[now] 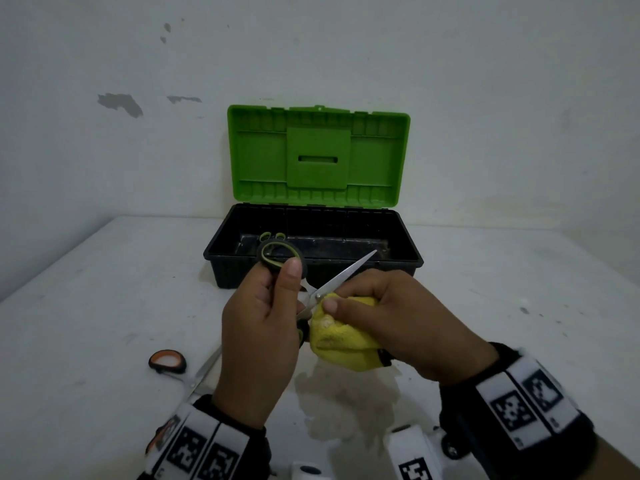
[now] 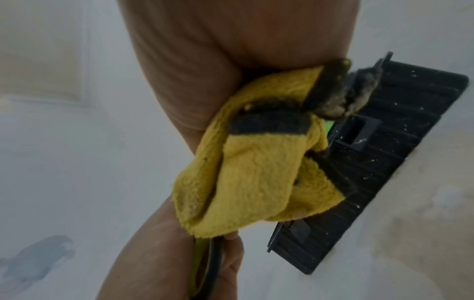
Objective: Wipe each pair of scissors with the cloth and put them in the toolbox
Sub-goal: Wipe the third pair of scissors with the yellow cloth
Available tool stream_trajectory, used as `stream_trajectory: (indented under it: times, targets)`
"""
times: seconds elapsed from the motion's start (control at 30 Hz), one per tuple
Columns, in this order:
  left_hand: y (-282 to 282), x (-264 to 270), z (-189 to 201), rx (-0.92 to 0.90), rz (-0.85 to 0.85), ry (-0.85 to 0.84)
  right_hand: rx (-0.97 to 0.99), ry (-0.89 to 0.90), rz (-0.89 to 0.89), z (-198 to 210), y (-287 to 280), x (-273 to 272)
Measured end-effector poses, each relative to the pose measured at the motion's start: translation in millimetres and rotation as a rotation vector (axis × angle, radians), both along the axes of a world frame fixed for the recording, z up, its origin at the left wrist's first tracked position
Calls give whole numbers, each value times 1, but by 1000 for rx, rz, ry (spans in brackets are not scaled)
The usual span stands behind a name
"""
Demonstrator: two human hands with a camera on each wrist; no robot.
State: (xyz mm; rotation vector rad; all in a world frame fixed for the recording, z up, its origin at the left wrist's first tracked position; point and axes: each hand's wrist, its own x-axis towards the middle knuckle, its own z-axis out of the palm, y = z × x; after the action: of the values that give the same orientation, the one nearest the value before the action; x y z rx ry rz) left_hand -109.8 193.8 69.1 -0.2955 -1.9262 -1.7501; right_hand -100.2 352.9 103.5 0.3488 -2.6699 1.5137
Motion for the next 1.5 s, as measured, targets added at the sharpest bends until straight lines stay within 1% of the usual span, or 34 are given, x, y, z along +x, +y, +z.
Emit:
stream_trajectory:
  times: [0.13,0.23,0.37,0.47,0.63,0.87,1.0,1.1,1.17,1.23,1.3,1.4,1.43,1.47,1.5]
  targets:
    - [-5,-3,2,-5,-2,-32,-48,-56,40,-4,-2,-1]
    - [-6,-2,1,62,-29,-121,-19,-61,60,-3,-2,0]
    - [-5,1,-1,133,-63,-187,6,-74,75,-3,3,3]
    - [-2,3,-2,185,-99,-206,37,-67,64,-2,7,6]
    - [0,6,-3,224,-103,-235,98,-47,7,-5,14,12]
    - [-2,5,0,212,-108,-251,102,-65,-17,-7,22,19]
    - [-9,3,2,201,-109,-300,115,-93,0,-8,31,24]
    - [-26,-4,5,226,-96,-328,209,-102,15,-11,46,28]
    - [-41,-7,11,167,-106,-330,282,-80,10,-13,60,28]
    - [-51,-6,15,12,-165,-359,290,-48,-38,-15,76,23]
    - [-56,-6,16,-150,-242,-405,205,-10,-110,-15,89,16]
    - [-55,-7,14,-339,-358,-460,-51,13,-179,-5,94,4]
    - [-54,-8,13,-400,-393,-474,-100,15,-167,1,93,-1]
    - [-52,-9,12,-450,-419,-482,-102,21,-122,7,90,-6]
    - [-50,-9,12,-482,-435,-483,-62,35,-60,11,85,-10]
